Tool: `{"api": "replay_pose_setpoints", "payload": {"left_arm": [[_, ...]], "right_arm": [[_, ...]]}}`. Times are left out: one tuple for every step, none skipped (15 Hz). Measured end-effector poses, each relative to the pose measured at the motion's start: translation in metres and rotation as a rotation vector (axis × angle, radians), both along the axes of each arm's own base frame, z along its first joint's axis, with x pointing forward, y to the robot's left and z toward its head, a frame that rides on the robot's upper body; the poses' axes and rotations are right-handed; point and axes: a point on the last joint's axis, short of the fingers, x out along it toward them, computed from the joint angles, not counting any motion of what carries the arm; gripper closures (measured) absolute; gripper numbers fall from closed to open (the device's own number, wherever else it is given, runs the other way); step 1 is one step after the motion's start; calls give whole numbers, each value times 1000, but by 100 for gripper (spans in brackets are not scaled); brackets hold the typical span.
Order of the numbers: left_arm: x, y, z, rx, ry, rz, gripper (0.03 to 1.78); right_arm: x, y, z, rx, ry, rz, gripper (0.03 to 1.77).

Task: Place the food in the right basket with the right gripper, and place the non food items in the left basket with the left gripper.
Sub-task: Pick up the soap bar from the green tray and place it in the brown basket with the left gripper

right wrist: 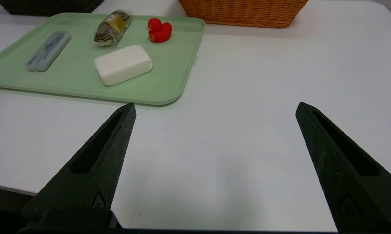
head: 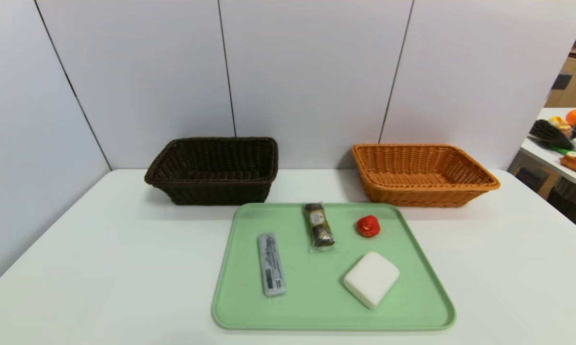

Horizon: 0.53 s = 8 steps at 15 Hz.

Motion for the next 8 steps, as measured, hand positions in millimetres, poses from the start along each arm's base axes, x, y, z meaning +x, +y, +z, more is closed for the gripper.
{"api": "replay_pose_setpoints", "payload": {"left_arm": [[5, 0, 7, 0, 28, 0, 12], [11, 0, 15, 1, 58, -1, 12], [19, 0, 25, 1, 92, -1, 12], [28, 0, 35, 3, 123, -1, 12], [38, 1, 45, 4, 152, -3, 12], [50, 1, 55, 9, 183, -5, 12], [62, 1, 65, 18, 205, -9, 12], [75, 1, 75, 27, 225, -18, 12]], "right_arm": [[4, 0, 8, 1, 27, 8, 10], [9, 0, 17, 0, 57, 12, 10], [15, 0, 26, 0, 88, 17, 10], [22, 0, 36, -1, 125, 19, 10], [30, 0, 46, -2, 160, 22, 10], [38, 0, 56, -4, 200, 25, 10], [48, 1, 68, -4, 238, 28, 10], [58, 1, 78, -3, 274, 34, 10]]}}
